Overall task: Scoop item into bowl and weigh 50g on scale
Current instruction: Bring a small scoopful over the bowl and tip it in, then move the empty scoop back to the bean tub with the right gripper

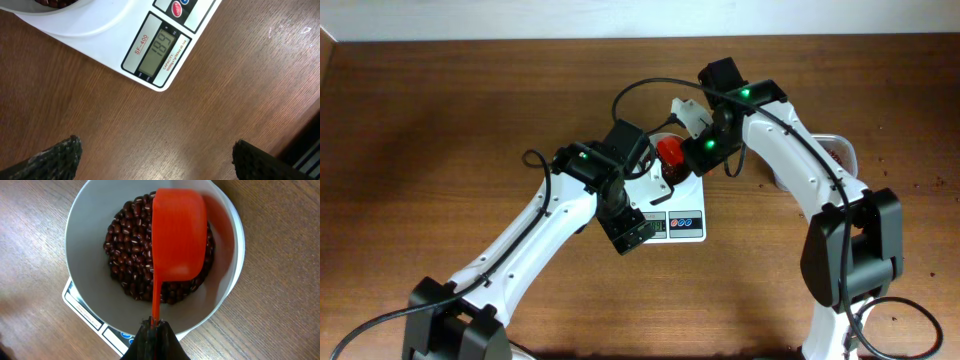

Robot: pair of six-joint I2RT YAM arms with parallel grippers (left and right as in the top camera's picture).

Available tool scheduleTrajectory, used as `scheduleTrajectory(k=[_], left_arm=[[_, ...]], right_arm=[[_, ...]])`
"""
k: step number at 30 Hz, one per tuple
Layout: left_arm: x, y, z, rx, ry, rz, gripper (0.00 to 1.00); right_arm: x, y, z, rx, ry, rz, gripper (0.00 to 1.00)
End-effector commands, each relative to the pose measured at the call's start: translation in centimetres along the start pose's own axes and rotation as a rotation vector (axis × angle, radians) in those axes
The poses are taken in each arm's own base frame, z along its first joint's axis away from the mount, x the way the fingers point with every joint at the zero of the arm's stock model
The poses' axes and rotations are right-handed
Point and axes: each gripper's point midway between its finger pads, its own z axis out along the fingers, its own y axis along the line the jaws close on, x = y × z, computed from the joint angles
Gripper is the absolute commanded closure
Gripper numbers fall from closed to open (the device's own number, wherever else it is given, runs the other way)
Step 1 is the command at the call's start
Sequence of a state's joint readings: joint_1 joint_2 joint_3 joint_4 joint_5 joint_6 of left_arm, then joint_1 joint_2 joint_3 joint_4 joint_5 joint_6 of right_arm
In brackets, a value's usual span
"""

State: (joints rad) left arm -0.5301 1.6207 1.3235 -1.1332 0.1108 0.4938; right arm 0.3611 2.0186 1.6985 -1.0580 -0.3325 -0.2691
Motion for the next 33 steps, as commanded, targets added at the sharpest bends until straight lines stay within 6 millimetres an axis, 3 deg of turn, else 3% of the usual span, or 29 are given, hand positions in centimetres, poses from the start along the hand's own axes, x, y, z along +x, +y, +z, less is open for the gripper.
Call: scheduleTrajectory(k=[1, 7, 13, 23, 25, 28, 33], left_arm=[[0.3, 0.2, 0.4, 0.003, 0.015, 0.001, 0.01], [0.3, 0.2, 0.4, 0.003, 0.015, 0.001, 0.01], [0.3, 0.2, 0.4, 0.003, 0.015, 0.001, 0.01], [0.3, 0.2, 0.4, 0.003, 0.015, 0.001, 0.01], [0.3, 0.2, 0.4, 0.003, 0.015, 0.001, 0.01], [0.3, 0.2, 0.4, 0.003, 0.015, 0.001, 0.01], [0.3, 0.2, 0.4, 0.003, 0.015, 0.001, 0.01]], right_arm=[[-0.5, -0.1, -1.5, 0.056, -0.022, -0.031, 0.96], [1.0, 2.5, -0.6, -0.047, 0.034, -0.029, 0.96], [1.9, 2.8, -0.7, -0.057, 0.072, -0.015, 0.96], [0.5, 7.2, -1.7, -0.337, 0.008, 0.103, 0.96], [0.1, 7.2, -2.4, -0.392, -0.021, 0.123, 0.96], [-0.1, 5.2, -3.6, -0.405, -0.063, 0.176, 0.96], [-0.7, 4.8, -5.1, -0.486, -0.119, 0.181, 0.96]])
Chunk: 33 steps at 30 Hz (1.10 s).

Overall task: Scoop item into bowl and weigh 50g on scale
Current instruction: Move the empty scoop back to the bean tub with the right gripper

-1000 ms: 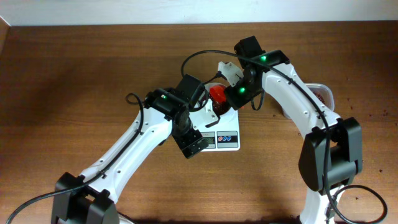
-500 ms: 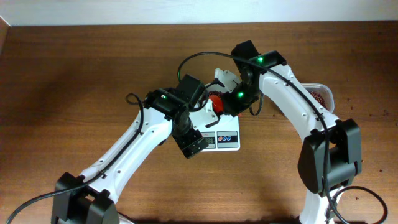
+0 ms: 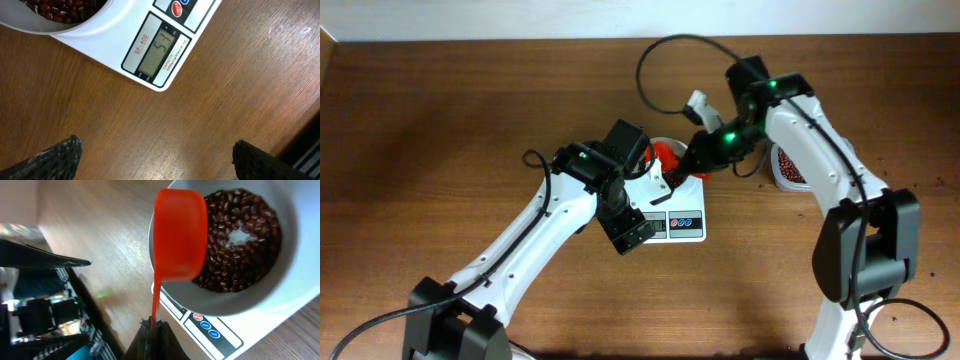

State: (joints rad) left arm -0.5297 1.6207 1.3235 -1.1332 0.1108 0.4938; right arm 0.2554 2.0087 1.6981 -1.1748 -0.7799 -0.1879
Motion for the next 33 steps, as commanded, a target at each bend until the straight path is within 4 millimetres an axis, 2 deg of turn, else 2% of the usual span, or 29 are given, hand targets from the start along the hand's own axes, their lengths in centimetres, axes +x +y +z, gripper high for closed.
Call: scheduleTrajectory(k=[1, 4, 8, 18, 21, 23, 28, 30, 31, 33], left_arm=[[0.3, 0.2, 0.4, 0.003, 0.015, 0.001, 0.01], [0.3, 0.2, 0.4, 0.003, 0.015, 0.001, 0.01], [0.3, 0.2, 0.4, 0.003, 0.015, 0.001, 0.01], [0.3, 0.2, 0.4, 0.003, 0.015, 0.001, 0.01], [0.3, 0.2, 0.4, 0.003, 0.015, 0.001, 0.01], [0.4, 0.1, 0.4, 0.003, 0.015, 0.001, 0.01], [0.3, 0.2, 0.4, 0.003, 0.015, 0.001, 0.01], [0.3, 0.2, 0.4, 0.003, 0.015, 0.001, 0.01], [0.3, 0.2, 0.4, 0.003, 0.015, 0.001, 0.01], [0.3, 0.2, 0.4, 0.003, 0.015, 0.001, 0.01]], right_arm=[[-0.6, 1.9, -1.0, -0.064, -0.036, -0.070, 0.96], [-0.4, 2.4, -1.9, -0.063, -0.029, -0.121, 0.96], [-1.6, 2.4, -4.7, -0.046, -0.079, -0.112, 0.96], [-1.7, 1.9, -4.9, -0.019, -0.083, -0.138, 0.96], [-2.1, 1.2, -5.5, -0.010, -0.108, -0.132, 0.96], [-2.2, 0.0, -6.6, 0.000, -0.133, -0.097, 0.96], [-1.2, -5.6, -12.0, 0.040, -0.234, 0.129, 0.95], [0.4, -8.8, -14.0, 0.133, -0.237, 0.220, 0.96], [1.9, -11.0, -15.0, 0.219, -0.217, 0.315, 0.96], [4.6, -13.8, -16.5, 0.341, -0.173, 0.454, 0.96]])
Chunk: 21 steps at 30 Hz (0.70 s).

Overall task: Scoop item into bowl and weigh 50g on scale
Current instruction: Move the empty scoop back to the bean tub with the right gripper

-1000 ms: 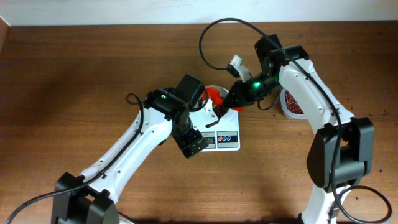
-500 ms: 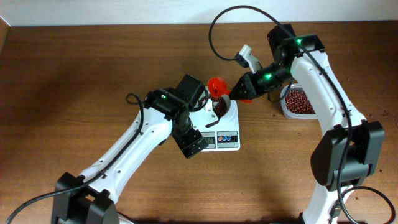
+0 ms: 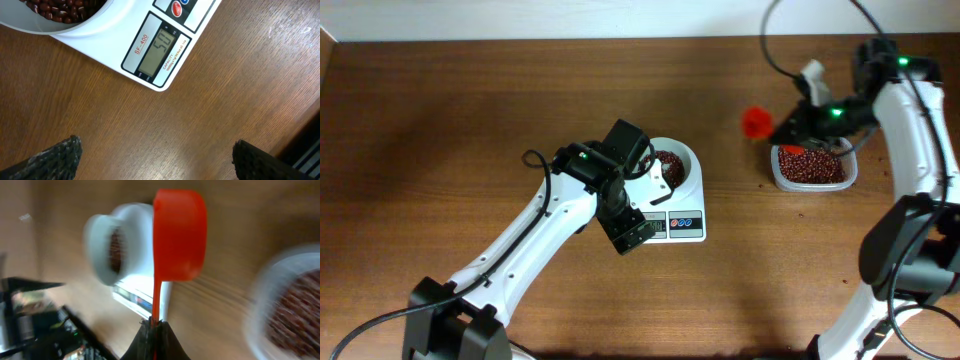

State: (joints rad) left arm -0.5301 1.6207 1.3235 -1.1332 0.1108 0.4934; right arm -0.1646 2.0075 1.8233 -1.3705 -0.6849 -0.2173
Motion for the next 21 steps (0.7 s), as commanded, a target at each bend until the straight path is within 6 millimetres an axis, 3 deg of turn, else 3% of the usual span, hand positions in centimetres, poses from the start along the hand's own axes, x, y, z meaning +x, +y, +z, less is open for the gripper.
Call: scheduleTrajectory(k=[1, 7, 11, 14, 21], left_arm=[[0.3, 0.2, 0.4, 0.003, 0.015, 0.001, 0.01], [0.3, 0.2, 0.4, 0.003, 0.015, 0.001, 0.01], [0.3, 0.2, 0.4, 0.003, 0.015, 0.001, 0.01], [0.3, 0.2, 0.4, 0.003, 0.015, 0.001, 0.01], [0.3, 0.2, 0.4, 0.003, 0.015, 0.001, 0.01]], right_arm=[[1.7, -4.7, -2.8, 0.236, 0.029, 0.137, 0.96], [4.2, -8.8, -4.7, 0.506, 0.103, 0.265, 0.96], [4.6, -8.8, -4.6, 0.509, 0.118, 0.273, 0.96], [5.3, -9.2, -3.2, 0.505, 0.149, 0.271, 0.96], [3.9, -10.3, -2.1, 0.514, 0.097, 0.231, 0.96]])
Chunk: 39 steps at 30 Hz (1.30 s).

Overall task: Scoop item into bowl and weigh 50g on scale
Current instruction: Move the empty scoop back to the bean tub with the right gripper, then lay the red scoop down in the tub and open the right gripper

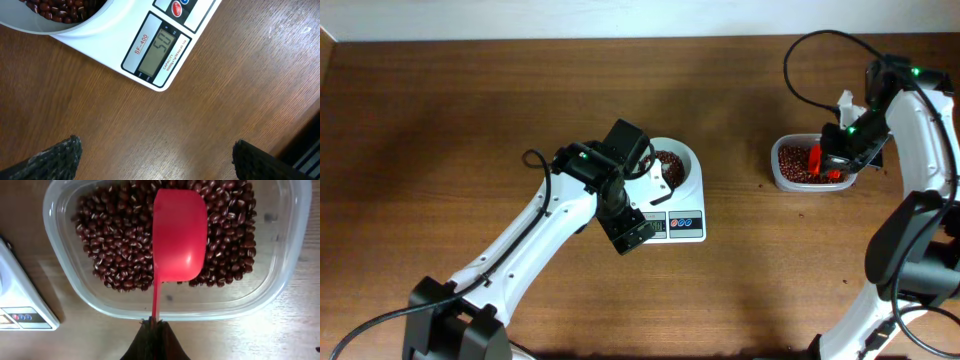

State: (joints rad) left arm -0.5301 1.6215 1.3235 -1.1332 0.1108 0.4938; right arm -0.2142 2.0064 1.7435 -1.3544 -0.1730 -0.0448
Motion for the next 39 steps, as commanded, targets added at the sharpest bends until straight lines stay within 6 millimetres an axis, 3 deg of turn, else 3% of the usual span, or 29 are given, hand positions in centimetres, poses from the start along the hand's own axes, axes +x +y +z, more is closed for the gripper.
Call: scheduleTrajectory(k=[1, 5, 10, 11, 14, 16, 18, 22, 25, 26, 27, 29, 30, 35, 39], left_arm=[[0.3, 0.2, 0.3, 0.003, 0.014, 0.001, 0.01], [0.3, 0.2, 0.3, 0.003, 0.014, 0.001, 0.01], [0.3, 0.2, 0.3, 0.003, 0.014, 0.001, 0.01], [0.3, 0.2, 0.3, 0.003, 0.014, 0.001, 0.01], [0.3, 0.2, 0.3, 0.003, 0.014, 0.001, 0.01], [0.3, 0.2, 0.3, 0.003, 0.014, 0.001, 0.01], [0.3, 0.2, 0.3, 0.003, 0.014, 0.001, 0.01], [0.3, 0.2, 0.3, 0.003, 0.014, 0.001, 0.01], [0.3, 0.2, 0.3, 0.003, 0.014, 0.001, 0.01], [0.3, 0.2, 0.3, 0.003, 0.014, 0.001, 0.01], [0.3, 0.2, 0.3, 0.003, 0.014, 0.001, 0.01], [0.3, 0.2, 0.3, 0.003, 0.014, 0.001, 0.01], [0.3, 0.2, 0.3, 0.003, 0.014, 0.001, 0.01], [0.3, 0.2, 0.3, 0.003, 0.014, 0.001, 0.01], [0.3, 0.2, 0.3, 0.003, 0.014, 0.001, 0.01]], right_arm=[[0.2, 0.0, 0.1, 0.011, -0.009, -0.007, 0.96], [0.2, -1.7, 0.8, 0.101, -0.009, -0.005, 0.96], [-1.7, -1.8, 0.8, 0.106, -0.084, -0.015, 0.93], [-1.9, -1.8, 0.8, 0.107, -0.090, -0.016, 0.78], [-1.3, -1.8, 0.8, 0.106, -0.069, -0.013, 0.66], [-1.1, -1.7, 0.8, 0.100, -0.060, -0.012, 0.64], [-1.4, -0.1, 0.6, 0.014, -0.074, -0.017, 0.53], [-1.2, 0.9, -0.4, -0.038, -0.069, -0.019, 0.49], [-1.4, 1.5, -3.5, -0.037, -0.087, -0.025, 0.49], [-1.1, 1.6, -4.4, -0.038, -0.082, -0.024, 0.49], [-0.6, 2.0, -4.8, -0.056, -0.065, -0.021, 0.55], [1.3, 3.2, -4.4, -0.120, 0.016, -0.007, 0.90], [2.6, 3.4, -3.4, -0.121, 0.074, -0.004, 0.96], [5.3, 4.2, 1.2, -0.084, 0.202, -0.035, 0.96], [4.9, -3.1, 0.7, 0.272, 0.166, 0.154, 0.96]])
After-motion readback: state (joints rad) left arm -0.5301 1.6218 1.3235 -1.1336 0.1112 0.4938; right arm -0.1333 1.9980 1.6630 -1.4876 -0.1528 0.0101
